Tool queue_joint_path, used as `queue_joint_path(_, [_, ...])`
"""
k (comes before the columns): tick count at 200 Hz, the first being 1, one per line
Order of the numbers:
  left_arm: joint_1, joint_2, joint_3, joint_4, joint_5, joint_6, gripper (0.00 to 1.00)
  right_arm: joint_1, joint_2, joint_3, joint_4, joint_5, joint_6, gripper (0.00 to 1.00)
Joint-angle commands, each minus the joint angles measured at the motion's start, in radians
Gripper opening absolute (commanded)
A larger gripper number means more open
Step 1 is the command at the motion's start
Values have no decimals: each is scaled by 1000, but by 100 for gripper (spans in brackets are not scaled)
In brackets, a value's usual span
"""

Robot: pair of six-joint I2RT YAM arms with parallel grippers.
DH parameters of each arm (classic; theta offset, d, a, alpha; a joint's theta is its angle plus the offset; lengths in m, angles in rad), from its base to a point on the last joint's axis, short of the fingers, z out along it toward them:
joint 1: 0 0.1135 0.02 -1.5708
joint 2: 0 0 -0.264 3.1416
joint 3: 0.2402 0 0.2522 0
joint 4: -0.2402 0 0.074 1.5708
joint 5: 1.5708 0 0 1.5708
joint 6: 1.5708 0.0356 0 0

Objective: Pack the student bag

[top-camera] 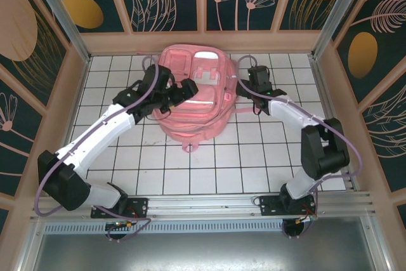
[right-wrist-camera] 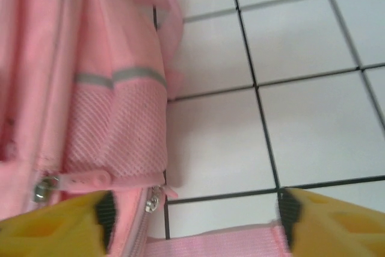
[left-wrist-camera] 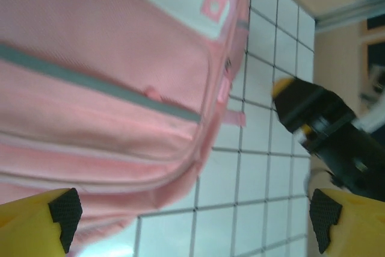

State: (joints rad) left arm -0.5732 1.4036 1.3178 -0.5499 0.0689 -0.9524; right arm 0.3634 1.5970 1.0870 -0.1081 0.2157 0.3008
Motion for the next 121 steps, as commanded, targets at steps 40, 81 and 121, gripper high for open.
queue_joint_path(40, [201, -59, -59, 11, -567, 396, 99, -99, -314, -154, 79, 93, 67, 99])
queue_joint_path(81, [351, -205, -472, 586, -772, 650, 98, -229, -519, -430, 378, 70, -9, 99])
queue_joint_path(121, [464, -167, -687, 852, -830, 656, 99, -318, -514, -593, 490, 85, -107, 99])
